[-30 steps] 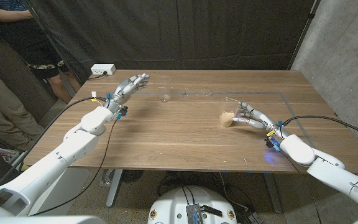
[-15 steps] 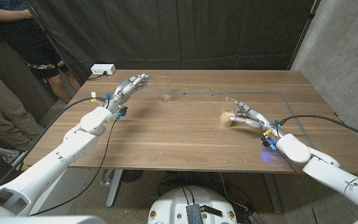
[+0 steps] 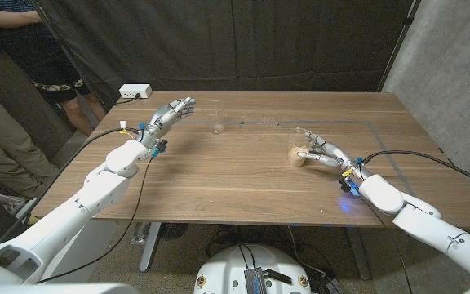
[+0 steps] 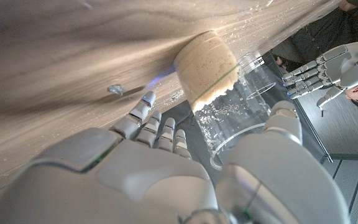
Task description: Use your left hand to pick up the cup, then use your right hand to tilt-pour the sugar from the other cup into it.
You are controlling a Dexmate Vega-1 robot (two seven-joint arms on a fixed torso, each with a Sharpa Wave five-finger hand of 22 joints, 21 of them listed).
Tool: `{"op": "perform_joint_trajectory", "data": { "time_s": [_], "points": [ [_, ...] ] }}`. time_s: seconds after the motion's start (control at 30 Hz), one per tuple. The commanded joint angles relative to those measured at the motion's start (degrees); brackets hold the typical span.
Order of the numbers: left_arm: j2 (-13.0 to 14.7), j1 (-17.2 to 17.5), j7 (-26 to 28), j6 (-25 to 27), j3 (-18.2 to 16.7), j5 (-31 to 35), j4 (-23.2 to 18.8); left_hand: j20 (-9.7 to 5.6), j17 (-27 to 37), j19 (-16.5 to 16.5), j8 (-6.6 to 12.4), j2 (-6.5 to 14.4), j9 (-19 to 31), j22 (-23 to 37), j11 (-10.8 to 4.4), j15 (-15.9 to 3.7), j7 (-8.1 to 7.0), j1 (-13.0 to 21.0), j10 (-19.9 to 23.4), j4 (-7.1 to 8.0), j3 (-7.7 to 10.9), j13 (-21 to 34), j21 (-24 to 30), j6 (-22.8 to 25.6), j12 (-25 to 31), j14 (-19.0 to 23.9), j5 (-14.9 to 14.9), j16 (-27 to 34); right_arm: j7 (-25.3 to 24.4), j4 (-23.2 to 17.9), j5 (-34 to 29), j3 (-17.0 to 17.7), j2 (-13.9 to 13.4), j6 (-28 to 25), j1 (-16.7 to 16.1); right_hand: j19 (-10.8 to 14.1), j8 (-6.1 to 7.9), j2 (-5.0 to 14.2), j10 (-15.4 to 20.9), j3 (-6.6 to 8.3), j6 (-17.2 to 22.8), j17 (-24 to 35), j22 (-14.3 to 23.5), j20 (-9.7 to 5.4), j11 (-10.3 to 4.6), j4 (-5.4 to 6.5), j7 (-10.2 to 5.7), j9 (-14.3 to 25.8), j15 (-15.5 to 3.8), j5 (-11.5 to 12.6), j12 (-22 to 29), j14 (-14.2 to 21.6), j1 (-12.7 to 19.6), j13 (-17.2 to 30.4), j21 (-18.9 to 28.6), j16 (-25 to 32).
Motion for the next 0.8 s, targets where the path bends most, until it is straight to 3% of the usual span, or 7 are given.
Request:
{"op": "perform_joint_trajectory", "data": {
  "time_s": [0.03, 0.57, 0.67, 0.8],
  "points": [
    [-0.63, -0.94, -0.96, -0.59, 0.1, -0.35, 1.53, -0.48, 0.13, 0.32, 0.12, -0.07, 0.06, 0.3, -0.11, -6.22, -0.05, -0.3, 0.68, -0.03, 0.33, 0.3, -0.12, 0.57, 0.13, 0.39, 0.17, -0.27, 1.12, -0.43, 0.73, -0.92, 1.23, -0.56, 1.24, 0.27, -0.08, -0.02, -0.35, 0.04, -0.38, 0.23, 0.07, -0.47, 0.0, 0.39, 0.16, 0.21, -4.99, 0.21, 0.13, 0.13, 0.46, 0.11, -0.13, 0.3],
    [-1.52, -3.0, -3.14, -1.12, 0.31, -0.71, 5.09, -0.46, 0.12, 0.3, 0.07, -0.1, 0.05, 0.3, -0.03, -6.16, -0.01, -0.29, 0.62, -0.09, 0.44, 0.33, -0.17, 0.57, 0.07, 0.44, 0.16, -0.28, 0.28, -0.98, 0.52, -1.77, 3.32, -2.15, 2.19, 0.48, 0.29, 0.19, -0.38, 0.01, 0.67, 0.32, 0.1, -0.4, 0.0, 0.56, 0.21, 0.2, -5.2, 0.14, 0.23, 0.58, 0.49, 0.1, -0.34, 0.5],
    [-1.94, -3.71, -3.84, -1.33, 0.48, -0.74, 6.2, -0.45, 0.12, 0.3, 0.04, -0.1, 0.05, 0.3, -0.04, -6.11, -0.02, -0.29, 0.72, -0.11, 0.47, 0.33, -0.18, 0.53, 0.1, 0.43, 0.16, -0.29, -0.25, -1.37, 0.43, -1.75, 3.58, -2.59, 2.0, 0.64, 0.34, 0.43, 1.16, -0.01, 0.95, 0.41, 0.13, -0.32, 0.36, 0.74, 0.22, 0.19, -5.28, 0.05, 0.96, 0.97, 0.51, 0.16, -0.61, 0.67],
    [-2.43, -4.74, -4.69, -1.58, 0.81, -0.43, 7.66, -0.46, 0.11, 0.3, 0.03, -0.11, 0.05, 0.3, -0.05, -6.17, -0.03, -0.3, 0.67, -0.11, 0.49, 0.34, -0.18, 0.53, 0.08, 0.39, 0.16, -0.32, -0.64, -0.81, 0.55, -1.9, 4.22, -1.98, 2.06, 2.45, 0.59, 1.04, 2.36, 0.05, 1.83, 0.68, 0.17, 0.0, 0.0, 1.05, -0.12, 0.21, -5.96, -0.07, 1.65, 3.22, 0.53, 0.35, -0.45, 1.46]
  ]
}}
